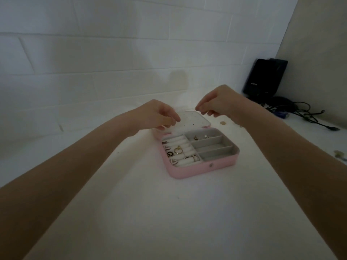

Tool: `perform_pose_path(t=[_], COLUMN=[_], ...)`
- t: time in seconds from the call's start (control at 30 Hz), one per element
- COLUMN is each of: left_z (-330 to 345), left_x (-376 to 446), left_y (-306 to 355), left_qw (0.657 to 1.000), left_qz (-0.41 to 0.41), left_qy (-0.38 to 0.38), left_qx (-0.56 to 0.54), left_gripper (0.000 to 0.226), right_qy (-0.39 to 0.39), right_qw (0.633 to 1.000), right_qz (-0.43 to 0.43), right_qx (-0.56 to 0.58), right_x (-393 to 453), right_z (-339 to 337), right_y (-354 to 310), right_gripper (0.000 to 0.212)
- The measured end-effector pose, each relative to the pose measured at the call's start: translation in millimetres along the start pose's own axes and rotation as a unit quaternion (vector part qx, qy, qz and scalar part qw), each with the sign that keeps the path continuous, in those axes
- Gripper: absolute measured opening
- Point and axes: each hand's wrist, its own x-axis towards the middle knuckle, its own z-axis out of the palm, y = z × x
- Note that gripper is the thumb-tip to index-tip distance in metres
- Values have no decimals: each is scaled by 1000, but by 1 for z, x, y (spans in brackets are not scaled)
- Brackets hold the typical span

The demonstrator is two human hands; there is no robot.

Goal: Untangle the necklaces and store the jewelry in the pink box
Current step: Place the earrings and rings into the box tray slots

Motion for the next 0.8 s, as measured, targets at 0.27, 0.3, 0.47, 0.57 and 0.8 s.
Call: perform_pose_path(t=[0.27,0.3,0.47,0.57,0.8], left_z=[36,37,39,43,50], left_x=[50,53,66,70,63], left_y=[18,17,17,19,28], left_qw=[993,993,992,992,986], left_qz=[56,58,73,73,146], left_qy=[-72,-76,-80,-75,49], left_qx=[80,75,64,76,61], left_gripper=[12,12,13,14,14], right_qy=[64,59,66,72,68], right_qw=[975,972,970,971,990], right_qz=[1,2,3,-1,62], right_qx=[-215,-227,-233,-230,108], right_x=[41,45,57,57,32], right_z=[-13,-10,-3,-3,-31], right_y=[85,93,110,111,77], right_gripper=[25,25,21,22,15])
